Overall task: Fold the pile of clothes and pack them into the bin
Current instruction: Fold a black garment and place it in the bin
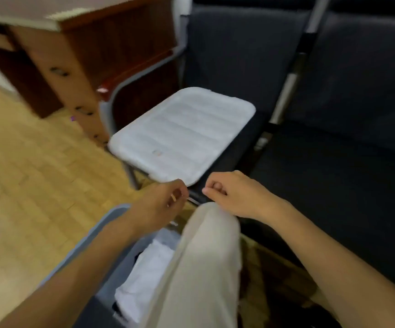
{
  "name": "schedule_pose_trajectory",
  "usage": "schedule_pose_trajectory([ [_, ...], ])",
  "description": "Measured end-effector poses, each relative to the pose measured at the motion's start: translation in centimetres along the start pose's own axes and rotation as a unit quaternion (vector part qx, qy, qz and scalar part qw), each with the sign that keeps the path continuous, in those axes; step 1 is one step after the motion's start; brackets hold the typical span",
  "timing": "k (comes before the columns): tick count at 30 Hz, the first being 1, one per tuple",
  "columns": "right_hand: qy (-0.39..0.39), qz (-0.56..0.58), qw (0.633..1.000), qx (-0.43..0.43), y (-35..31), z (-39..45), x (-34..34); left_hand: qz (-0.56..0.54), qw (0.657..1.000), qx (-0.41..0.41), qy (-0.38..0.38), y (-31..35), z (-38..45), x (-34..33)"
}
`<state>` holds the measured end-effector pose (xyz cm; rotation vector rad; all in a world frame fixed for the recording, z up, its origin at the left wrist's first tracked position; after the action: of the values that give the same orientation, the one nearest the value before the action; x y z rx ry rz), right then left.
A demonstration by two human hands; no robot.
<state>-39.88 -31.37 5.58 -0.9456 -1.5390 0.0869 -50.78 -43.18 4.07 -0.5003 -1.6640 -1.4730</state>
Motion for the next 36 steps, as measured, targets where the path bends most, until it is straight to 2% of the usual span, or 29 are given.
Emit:
schedule_pose_trajectory([
  [4, 0.137, 0.015, 0.988, -0.074, 10.5, -6.3, 6.9, 0.031, 0.992, -0.102, -0.061, 10.7, 7.2, -5.2],
  [6, 0.179, 0.053, 0.973, -0.135, 17.1, -9.9, 9.2, 0.062, 0.978, -0.165, -0.110, 15.7, 9.8, -9.8],
  [8, 0.236, 0.067, 0.947, -0.208, 24.7, -14.7, 11.7, 0.088, 0.957, -0.210, -0.178, 21.0, 12.4, -16.2],
  [12, 0.324, 0.092, 0.885, -0.321, 34.7, -23.0, 14.5, 0.080, 0.926, -0.269, -0.253, 30.0, 15.1, -25.6],
  [16, 0.356, 0.118, 0.832, -0.408, 40.3, -30.6, 14.8, 0.065, 0.904, -0.334, -0.259, 38.2, 16.7, -33.1],
  [19, 0.368, 0.113, 0.783, -0.489, 44.1, -35.9, 13.9, 0.088, 0.874, -0.399, -0.264, 44.4, 16.7, -38.8],
  [20, 0.356, 0.123, 0.758, -0.532, 45.3, -37.6, 13.4, 0.103, 0.865, -0.405, -0.279, 45.5, 16.4, -40.5],
  [22, 0.312, 0.140, 0.712, -0.613, 47.3, -40.6, 12.1, 0.115, 0.856, -0.366, -0.346, 46.3, 15.9, -44.4],
  [23, 0.288, 0.147, 0.704, -0.632, 47.7, -41.4, 11.5, 0.115, 0.855, -0.341, -0.373, 46.0, 15.6, -45.9],
  [25, 0.263, 0.163, 0.716, -0.626, 48.2, -41.6, 10.8, 0.115, 0.858, -0.325, -0.381, 45.4, 15.1, -47.7],
  [28, 0.211, 0.177, 0.755, -0.595, 48.3, -40.6, 9.8, 0.046, 0.898, -0.317, -0.303, 45.4, 15.7, -47.2],
  [31, 0.157, 0.182, 0.779, -0.579, 48.1, -39.7, 9.6, 0.029, 0.914, -0.326, -0.239, 45.6, 16.2, -44.8],
  [34, 0.152, 0.191, 0.796, -0.554, 47.2, -38.6, 10.1, -0.012, 0.928, -0.334, -0.167, 46.2, 16.5, -41.3],
  [36, 0.152, 0.169, 0.809, -0.542, 46.3, -38.0, 10.5, -0.096, 0.935, -0.302, -0.160, 45.9, 16.8, -39.2],
])
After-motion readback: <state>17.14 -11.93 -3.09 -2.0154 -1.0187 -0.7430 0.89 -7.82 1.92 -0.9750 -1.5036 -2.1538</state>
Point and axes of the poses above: each hand's wrist, its own z-axis towards the middle knuckle, its own x-axis out of the back of the hand, y = z × x, the point moved 8 cm from there along z, towards the middle knuckle, and after that the axes turned 7 degrees about -x, right-handed, at the moved point
